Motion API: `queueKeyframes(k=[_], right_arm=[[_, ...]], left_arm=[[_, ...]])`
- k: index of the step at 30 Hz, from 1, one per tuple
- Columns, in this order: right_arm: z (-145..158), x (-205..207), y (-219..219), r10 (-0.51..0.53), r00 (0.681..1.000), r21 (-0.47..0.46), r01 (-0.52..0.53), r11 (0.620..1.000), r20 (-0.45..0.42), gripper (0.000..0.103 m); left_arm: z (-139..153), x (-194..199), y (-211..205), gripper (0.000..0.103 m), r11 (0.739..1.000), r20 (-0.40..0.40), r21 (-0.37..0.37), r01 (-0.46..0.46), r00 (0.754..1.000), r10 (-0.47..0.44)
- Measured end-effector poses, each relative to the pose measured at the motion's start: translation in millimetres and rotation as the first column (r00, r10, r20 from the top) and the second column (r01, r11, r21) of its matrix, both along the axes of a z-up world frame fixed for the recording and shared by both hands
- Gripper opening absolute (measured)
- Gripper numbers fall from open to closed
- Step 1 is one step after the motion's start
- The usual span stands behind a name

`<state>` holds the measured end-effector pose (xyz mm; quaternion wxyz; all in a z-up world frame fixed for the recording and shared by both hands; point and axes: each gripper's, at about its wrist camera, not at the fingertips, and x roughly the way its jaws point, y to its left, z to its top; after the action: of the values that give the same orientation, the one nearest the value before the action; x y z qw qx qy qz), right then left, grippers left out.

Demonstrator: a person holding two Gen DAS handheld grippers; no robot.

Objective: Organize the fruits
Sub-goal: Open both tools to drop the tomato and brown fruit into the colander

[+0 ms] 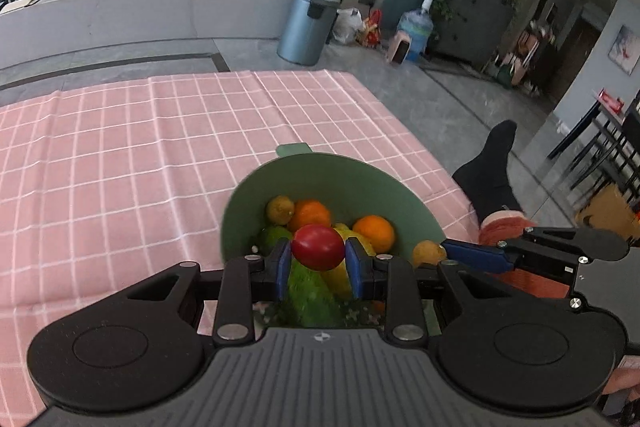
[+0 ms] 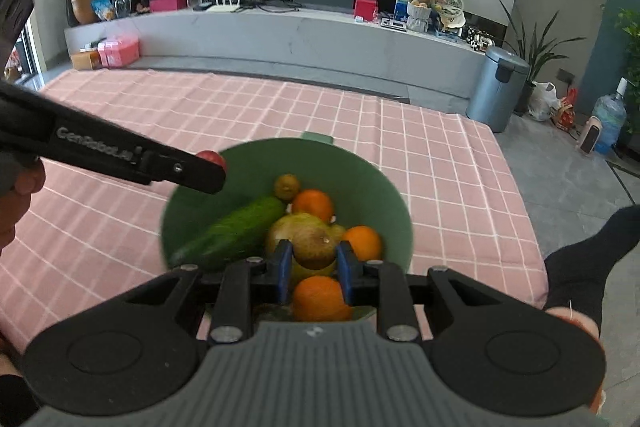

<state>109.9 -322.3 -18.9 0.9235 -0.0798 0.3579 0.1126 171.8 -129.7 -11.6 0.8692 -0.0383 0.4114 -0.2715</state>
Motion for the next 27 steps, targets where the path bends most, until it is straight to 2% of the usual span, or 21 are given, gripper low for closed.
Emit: queueKeyframes(k=[3, 10, 21, 25, 27], right_arm=[[-16, 16, 0, -0.012, 1.0, -0.057, 0.011, 0.998, -0.018, 0.02], [-36, 28, -8, -0.064, 0.997, -0.04, 0.062, 0.997, -0.049, 0.02], [-44, 34, -10, -0.066, 0.996, -0.003, 0.066, 0.998, -0.057, 0.021], [-43, 31, -11, -0.069, 0.996, 0.004, 0.07, 0.998, -0.049, 0.023], [-40, 29, -13, -0.075, 0.996, 0.02, 0.076, 0.997, -0.04, 0.03]], left_arm=[[-8, 12, -15, 0.032, 0.999, -0.006, 0.037, 0.015, 1.0, -0.015], [-24, 29, -25, 0.032, 0.997, -0.03, 0.073, 0.037, 0.999, -0.035], [-42, 41, -27, 0.033, 0.995, -0.06, 0.094, 0.019, 0.998, -0.013], [-38, 40, -25, 0.048, 0.997, -0.056, 0.079, 0.012, 0.998, -0.008], [-31, 37, -23, 0.049, 0.997, -0.044, 0.078, 0.011, 0.999, -0.007]])
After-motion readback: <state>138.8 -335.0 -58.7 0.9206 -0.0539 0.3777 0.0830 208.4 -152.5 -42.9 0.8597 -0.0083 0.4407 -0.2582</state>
